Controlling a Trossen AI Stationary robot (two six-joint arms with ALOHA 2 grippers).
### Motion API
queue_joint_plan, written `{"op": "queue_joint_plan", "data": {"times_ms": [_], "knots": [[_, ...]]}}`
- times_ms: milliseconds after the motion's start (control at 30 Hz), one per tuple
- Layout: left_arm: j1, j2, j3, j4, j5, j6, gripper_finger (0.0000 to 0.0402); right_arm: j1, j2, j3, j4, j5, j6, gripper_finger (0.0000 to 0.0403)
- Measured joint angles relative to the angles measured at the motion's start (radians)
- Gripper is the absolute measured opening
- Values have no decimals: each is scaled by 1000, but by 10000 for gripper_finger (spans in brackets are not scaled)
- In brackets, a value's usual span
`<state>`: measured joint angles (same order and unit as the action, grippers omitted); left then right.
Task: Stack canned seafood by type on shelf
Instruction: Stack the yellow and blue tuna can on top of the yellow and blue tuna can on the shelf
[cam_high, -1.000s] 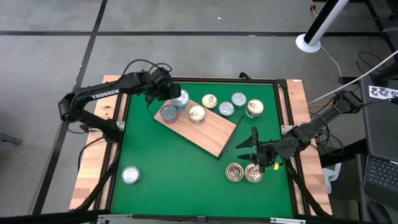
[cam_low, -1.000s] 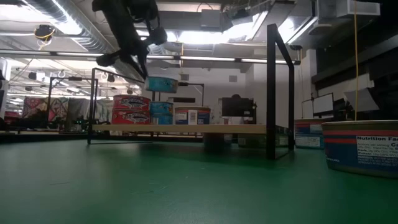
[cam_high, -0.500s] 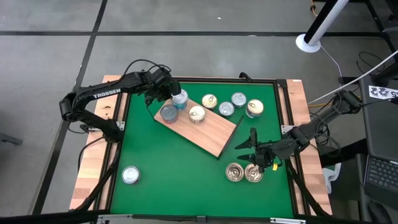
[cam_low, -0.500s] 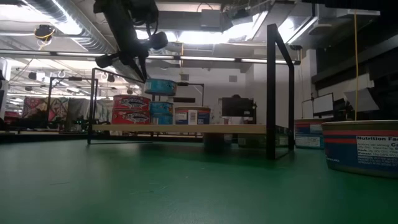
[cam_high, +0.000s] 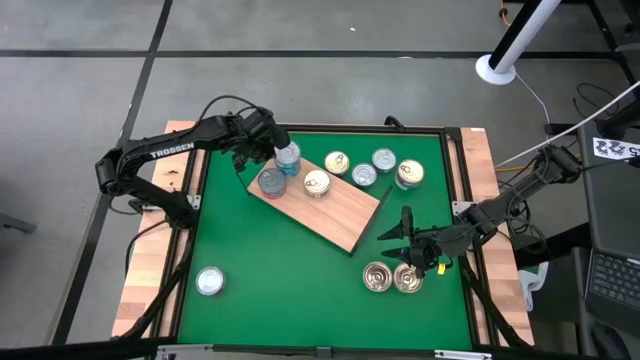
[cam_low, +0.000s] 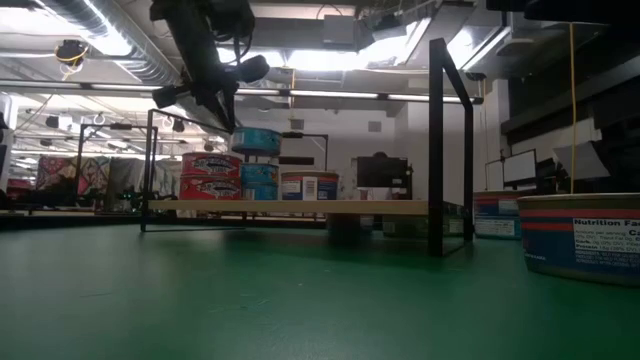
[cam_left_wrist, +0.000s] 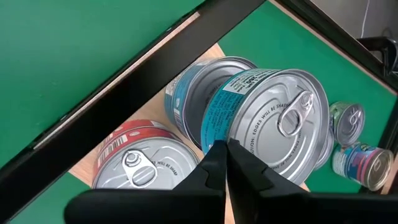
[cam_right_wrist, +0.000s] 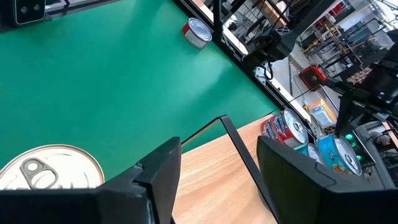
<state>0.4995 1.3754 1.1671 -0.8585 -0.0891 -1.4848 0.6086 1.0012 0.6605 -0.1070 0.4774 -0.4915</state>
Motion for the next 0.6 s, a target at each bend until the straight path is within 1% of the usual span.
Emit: {"op": "queue_joint_plan", "data": {"times_ms": [600], "knots": [[0,8,0,-29,-1,-63,0,0,0,0,0,0,0,211]]}}
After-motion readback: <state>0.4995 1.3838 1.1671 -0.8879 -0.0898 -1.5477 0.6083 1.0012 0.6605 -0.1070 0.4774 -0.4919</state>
